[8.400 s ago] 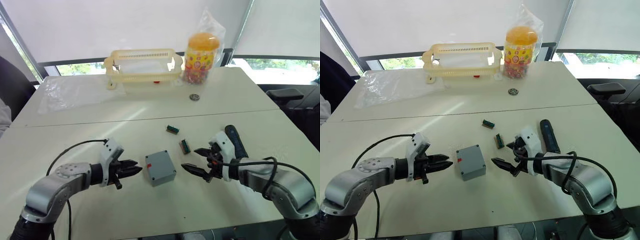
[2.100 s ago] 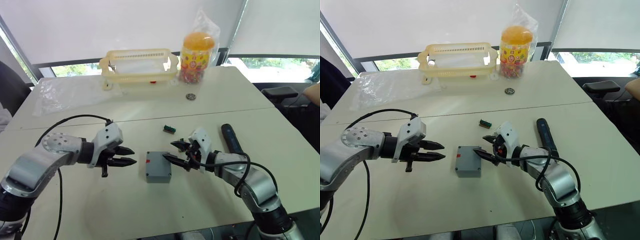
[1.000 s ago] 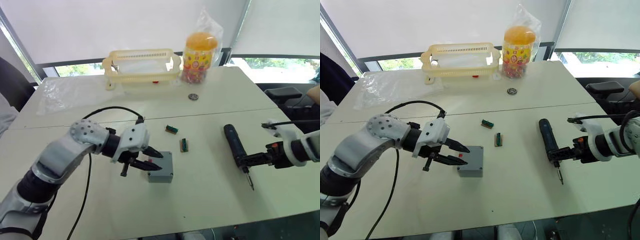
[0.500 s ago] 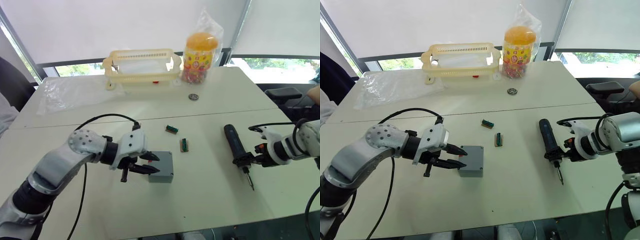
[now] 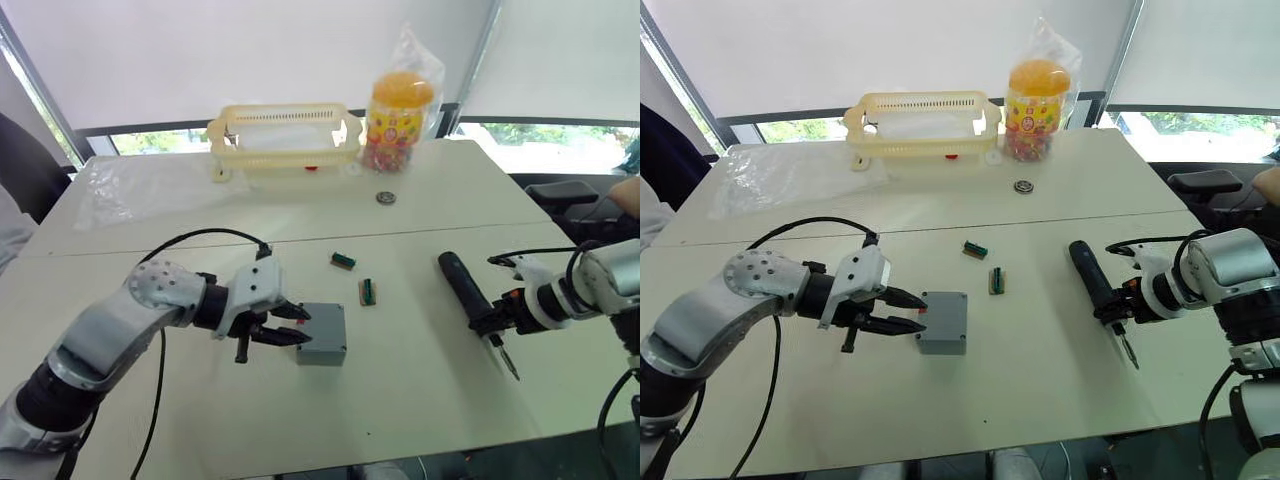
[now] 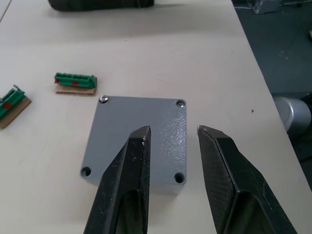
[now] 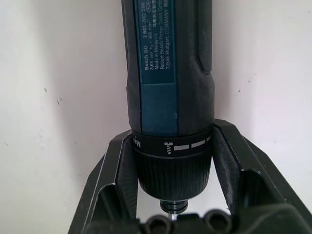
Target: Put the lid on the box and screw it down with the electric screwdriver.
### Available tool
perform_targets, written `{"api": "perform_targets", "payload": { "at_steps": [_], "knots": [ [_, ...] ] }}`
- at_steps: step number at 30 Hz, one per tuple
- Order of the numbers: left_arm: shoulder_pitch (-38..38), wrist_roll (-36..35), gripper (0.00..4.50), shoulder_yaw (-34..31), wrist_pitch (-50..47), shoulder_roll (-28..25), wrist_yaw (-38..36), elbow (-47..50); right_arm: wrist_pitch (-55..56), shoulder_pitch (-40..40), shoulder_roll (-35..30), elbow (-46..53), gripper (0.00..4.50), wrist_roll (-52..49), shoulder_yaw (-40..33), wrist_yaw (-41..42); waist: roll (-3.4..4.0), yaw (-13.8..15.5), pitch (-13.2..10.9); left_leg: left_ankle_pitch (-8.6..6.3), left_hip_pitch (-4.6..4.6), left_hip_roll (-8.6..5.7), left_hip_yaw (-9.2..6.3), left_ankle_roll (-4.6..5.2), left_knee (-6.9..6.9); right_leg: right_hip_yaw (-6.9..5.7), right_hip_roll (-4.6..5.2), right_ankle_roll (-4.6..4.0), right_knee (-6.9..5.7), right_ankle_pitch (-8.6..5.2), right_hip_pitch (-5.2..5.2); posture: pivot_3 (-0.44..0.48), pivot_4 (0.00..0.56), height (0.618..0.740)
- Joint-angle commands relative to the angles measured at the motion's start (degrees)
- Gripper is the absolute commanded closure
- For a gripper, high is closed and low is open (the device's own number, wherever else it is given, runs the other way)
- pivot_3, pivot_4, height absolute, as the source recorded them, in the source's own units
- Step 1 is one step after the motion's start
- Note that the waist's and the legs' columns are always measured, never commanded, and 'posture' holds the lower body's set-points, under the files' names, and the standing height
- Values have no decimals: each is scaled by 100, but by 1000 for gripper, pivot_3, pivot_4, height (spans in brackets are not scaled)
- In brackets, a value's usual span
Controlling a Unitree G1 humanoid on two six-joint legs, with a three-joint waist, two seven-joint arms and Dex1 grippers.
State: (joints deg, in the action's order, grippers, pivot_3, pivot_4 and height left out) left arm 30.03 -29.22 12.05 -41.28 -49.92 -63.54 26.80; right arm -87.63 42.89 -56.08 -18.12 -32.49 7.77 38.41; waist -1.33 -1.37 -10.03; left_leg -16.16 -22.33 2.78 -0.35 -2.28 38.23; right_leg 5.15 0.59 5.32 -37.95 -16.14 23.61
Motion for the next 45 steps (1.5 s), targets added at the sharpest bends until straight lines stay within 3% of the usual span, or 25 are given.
{"api": "perform_targets", "payload": {
  "at_steps": [1,3,7,12,15,19,25,34,45],
  "knots": [
    [310,-77,3002,-349,138,-35,-182,-393,846,478,465,-252,2779,24,-1568,-540,12,-64,-11,0,-2,-1,6,0,1,8,0,0,2,0,1,0,150,740],
    [432,-174,3002,-366,114,-2,-330,-570,1333,550,891,132,2779,-213,-2513,-865,37,-114,-26,1,-8,-6,15,0,3,22,1,3,-3,2,11,0,150,740],
    [487,7,3002,-160,344,86,-599,-973,3261,105,2427,2347,2779,-371,-3730,-1904,54,-151,-25,0,-23,-2,13,1,-20,25,-6,18,-22,8,51,0,150,740],
    [451,348,3002,96,709,495,-576,-1509,4354,-704,3991,4462,2779,-458,-3144,-2408,64,-112,-19,0,-79,12,-16,3,-41,1,-17,15,-27,1,108,0,150,740],
    [424,595,3002,280,953,626,-653,-1625,4810,-1058,4394,4997,2779,-435,-2550,-2234,67,-112,-20,4,-108,3,-5,-6,-17,1,3,16,-24,2,121,0,150,740],
    [279,934,3002,490,1271,676,-674,-1658,5173,-1720,4478,5380,2779,26,-1784,-2278,65,-93,-19,17,-100,-8,3,-28,-3,12,10,22,-19,14,103,0,150,740],
    [98,1051,3002,528,1317,807,-577,-1479,5340,-2364,4327,5728,2779,234,-1243,-2222,64,-106,-18,17,-81,-7,-2,-28,-2,10,5,22,-20,13,84,0,150,740],
    [-70,1665,3002,928,1555,829,-461,-1580,5647,-2755,4375,5704,2779,278,-680,-1968,64,-111,-15,17,-66,-4,-6,-27,-8,10,-1,22,-24,13,76,0,150,740],
    [-153,1585,3002,775,1327,809,-307,-1473,6353,-3112,4514,5272,2779,810,16,-1765,62,-114,-13,16,-15,-4,-4,-26,-10,11,0,22,-17,10,23,0,150,740]
  ]
}}
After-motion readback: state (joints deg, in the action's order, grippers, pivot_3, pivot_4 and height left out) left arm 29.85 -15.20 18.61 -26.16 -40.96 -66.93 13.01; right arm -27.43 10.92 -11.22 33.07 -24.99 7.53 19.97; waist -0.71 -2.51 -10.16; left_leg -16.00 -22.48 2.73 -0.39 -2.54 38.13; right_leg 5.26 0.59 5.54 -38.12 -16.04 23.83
